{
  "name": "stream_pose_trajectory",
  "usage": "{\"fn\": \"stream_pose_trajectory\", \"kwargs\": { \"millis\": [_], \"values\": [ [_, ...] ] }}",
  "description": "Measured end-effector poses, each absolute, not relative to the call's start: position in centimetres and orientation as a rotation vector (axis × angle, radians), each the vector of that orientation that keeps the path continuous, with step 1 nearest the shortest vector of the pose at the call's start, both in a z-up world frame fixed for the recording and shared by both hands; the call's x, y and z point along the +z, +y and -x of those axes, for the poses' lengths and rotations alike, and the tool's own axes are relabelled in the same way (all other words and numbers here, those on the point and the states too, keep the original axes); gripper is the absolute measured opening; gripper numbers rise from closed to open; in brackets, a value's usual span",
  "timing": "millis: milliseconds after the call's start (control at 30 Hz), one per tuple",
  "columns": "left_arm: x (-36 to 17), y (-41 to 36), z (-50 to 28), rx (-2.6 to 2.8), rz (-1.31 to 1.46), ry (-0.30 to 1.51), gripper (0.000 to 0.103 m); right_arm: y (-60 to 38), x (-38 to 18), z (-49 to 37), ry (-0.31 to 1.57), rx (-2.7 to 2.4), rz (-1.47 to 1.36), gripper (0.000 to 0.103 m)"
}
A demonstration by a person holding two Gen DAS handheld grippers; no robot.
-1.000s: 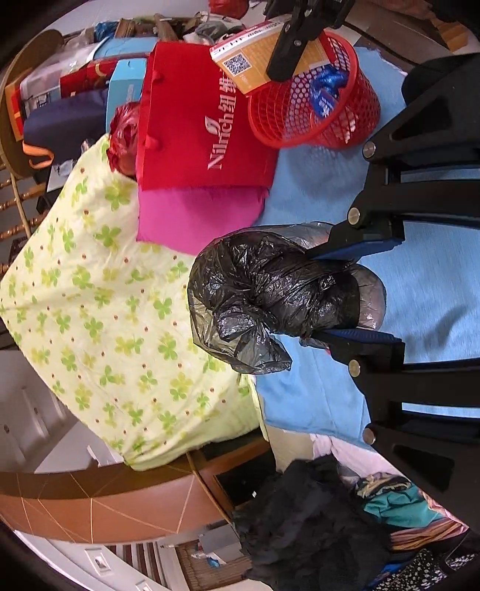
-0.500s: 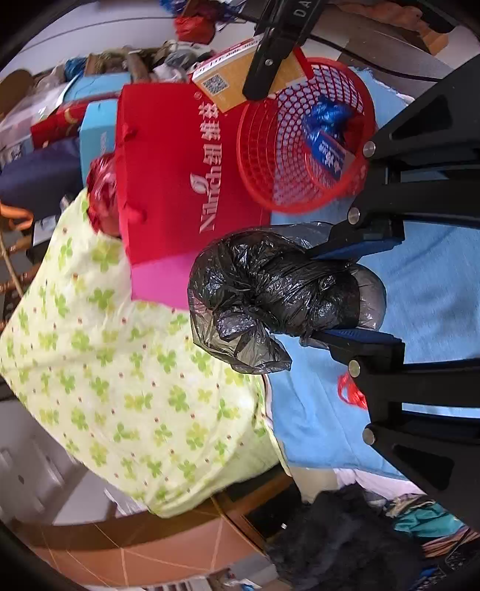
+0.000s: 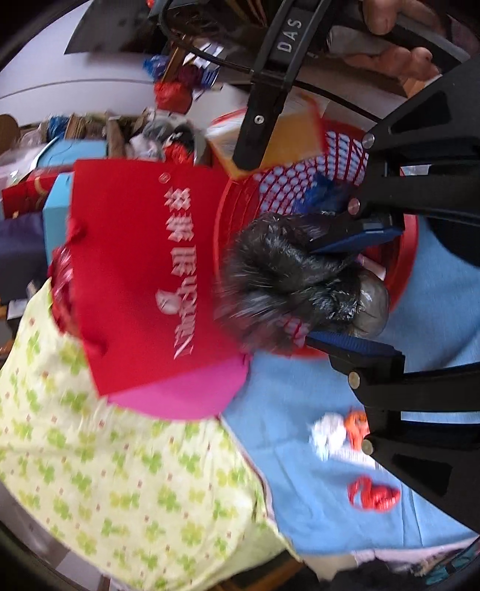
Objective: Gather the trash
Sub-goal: 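Drop the black bags from the left gripper into the wastebasket while the right drops the medicine box, then return both grippers over the remaining trash on the blanket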
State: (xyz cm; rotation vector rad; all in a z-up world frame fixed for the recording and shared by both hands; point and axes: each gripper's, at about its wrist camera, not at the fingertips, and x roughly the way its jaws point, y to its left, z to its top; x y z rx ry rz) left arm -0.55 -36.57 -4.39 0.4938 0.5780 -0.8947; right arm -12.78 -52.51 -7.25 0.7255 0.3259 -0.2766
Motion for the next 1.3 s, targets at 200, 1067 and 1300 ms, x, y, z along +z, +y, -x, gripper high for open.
{"fn": "stream_pose_trajectory", "kwargs": {
  "millis": [200,1067,1300],
  "values": [
    [-5.9,-37.1,0.6,-0.921,-0.502,0.612,0.062,-53.5,-8.9,12.6,0.333,-0.268,-0.774,0.075],
    [-7.5,-4.8,-6.0,-0.310,-0.282,0.669,0.068,-39.8,-0.2,8.7,0.319,-0.006,-0.491,0.074],
    [-10.8,0.2,-8.4,-0.222,-0.203,0.745,0.068,-35.4,-2.7,3.0,0.471,0.077,-0.463,0.074]
  ]
}}
